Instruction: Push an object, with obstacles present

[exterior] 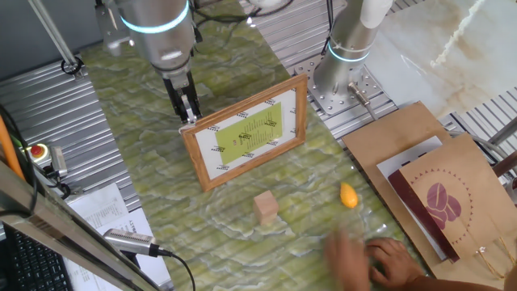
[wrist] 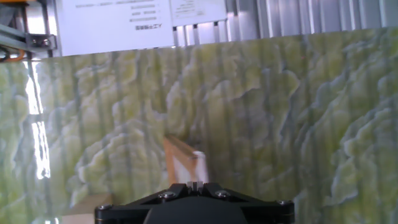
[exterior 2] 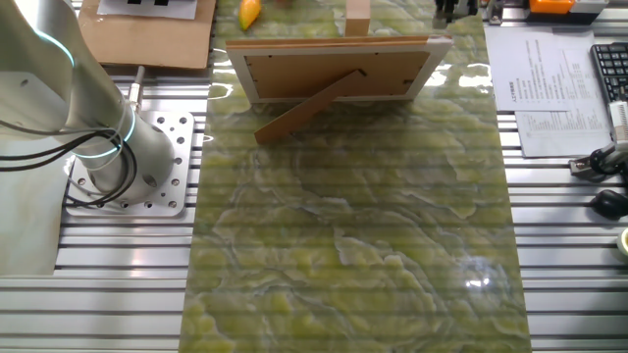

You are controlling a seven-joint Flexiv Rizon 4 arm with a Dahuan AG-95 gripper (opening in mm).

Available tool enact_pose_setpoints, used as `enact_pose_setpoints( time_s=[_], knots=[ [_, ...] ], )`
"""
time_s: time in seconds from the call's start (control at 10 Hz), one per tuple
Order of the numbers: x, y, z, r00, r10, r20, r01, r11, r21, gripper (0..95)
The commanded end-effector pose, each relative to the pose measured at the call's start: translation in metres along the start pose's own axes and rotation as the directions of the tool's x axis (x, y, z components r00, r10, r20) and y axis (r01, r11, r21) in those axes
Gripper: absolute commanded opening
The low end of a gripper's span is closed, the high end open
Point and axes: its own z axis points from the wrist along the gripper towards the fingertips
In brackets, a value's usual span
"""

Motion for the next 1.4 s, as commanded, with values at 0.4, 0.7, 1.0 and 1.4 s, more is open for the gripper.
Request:
enact_pose_setpoints(
  time_s=[0.4,0.7,1.0,1.4],
  knots=[
    [0.001,0.010,0.005,1.000,0.020,-0.011,-0.021,0.999,-0.028,0.0],
    [0.001,0.011,0.006,1.000,0.000,-0.002,0.000,1.000,-0.028,0.0],
    [0.001,0.016,0.009,0.999,-0.040,-0.004,0.040,0.998,-0.042,0.0],
    [0.002,0.033,0.023,1.000,-0.022,-0.016,0.021,0.999,-0.035,0.0]
  ],
)
